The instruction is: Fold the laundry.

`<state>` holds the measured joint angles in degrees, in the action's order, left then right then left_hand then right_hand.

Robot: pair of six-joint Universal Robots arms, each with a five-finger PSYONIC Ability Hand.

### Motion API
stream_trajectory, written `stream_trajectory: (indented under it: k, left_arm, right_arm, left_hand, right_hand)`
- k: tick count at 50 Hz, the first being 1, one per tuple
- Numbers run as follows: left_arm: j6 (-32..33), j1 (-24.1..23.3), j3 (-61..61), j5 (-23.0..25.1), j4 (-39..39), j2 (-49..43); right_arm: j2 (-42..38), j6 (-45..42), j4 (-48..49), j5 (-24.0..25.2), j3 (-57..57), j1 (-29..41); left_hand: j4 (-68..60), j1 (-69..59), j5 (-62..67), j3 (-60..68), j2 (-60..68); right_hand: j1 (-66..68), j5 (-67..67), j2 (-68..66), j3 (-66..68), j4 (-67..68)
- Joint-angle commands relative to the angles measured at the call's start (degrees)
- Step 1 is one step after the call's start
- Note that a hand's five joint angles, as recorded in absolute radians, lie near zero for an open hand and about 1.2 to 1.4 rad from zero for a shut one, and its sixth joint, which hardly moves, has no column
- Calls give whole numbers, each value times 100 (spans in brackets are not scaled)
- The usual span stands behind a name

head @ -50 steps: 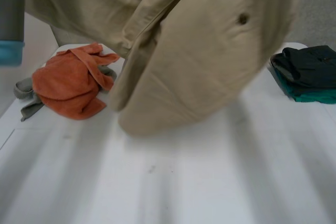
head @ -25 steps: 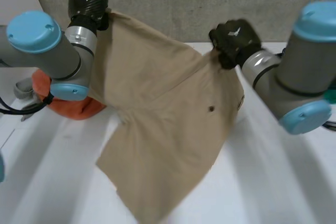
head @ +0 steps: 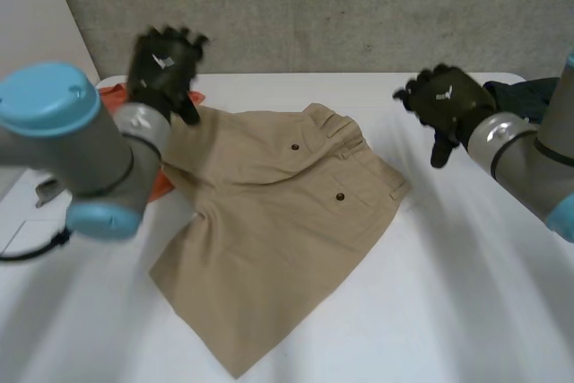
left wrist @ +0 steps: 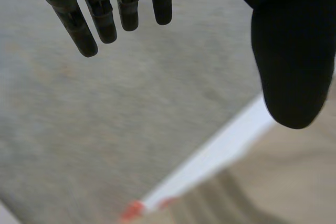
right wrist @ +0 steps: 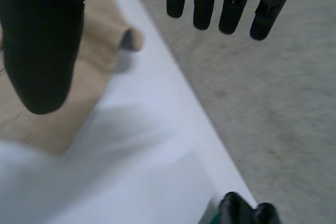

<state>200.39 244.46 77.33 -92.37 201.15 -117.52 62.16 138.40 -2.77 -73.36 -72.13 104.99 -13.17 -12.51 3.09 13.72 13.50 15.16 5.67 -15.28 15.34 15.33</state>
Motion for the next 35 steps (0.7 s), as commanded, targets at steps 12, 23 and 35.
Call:
stream_trajectory:
  k: [12,23,35]
  left_arm:
    - [-79,-1963,3138,-782,-1420,1399]
    - [-334,-2201,3219,-773,-1174,1144]
    - [-334,-2228,3218,-765,-1069,845]
  right_arm:
    - [-1320,-1035,197,1816,-258,-339]
    - [-1742,-1061,769,1755,-38,-312]
    - [-1760,-982,796,1720,77,-312]
  left_hand:
    - [-714,-780,722,659,681]
    - [-1185,-1251,1193,1130,1152]
    - [-1369,-1435,1377,1314,1337]
  right_hand:
    - [1828,1777,-1817,1810,1812]
    - [3057,3006,-3045,3038,3040]
    - [6484,6433,-6472,6466,6467]
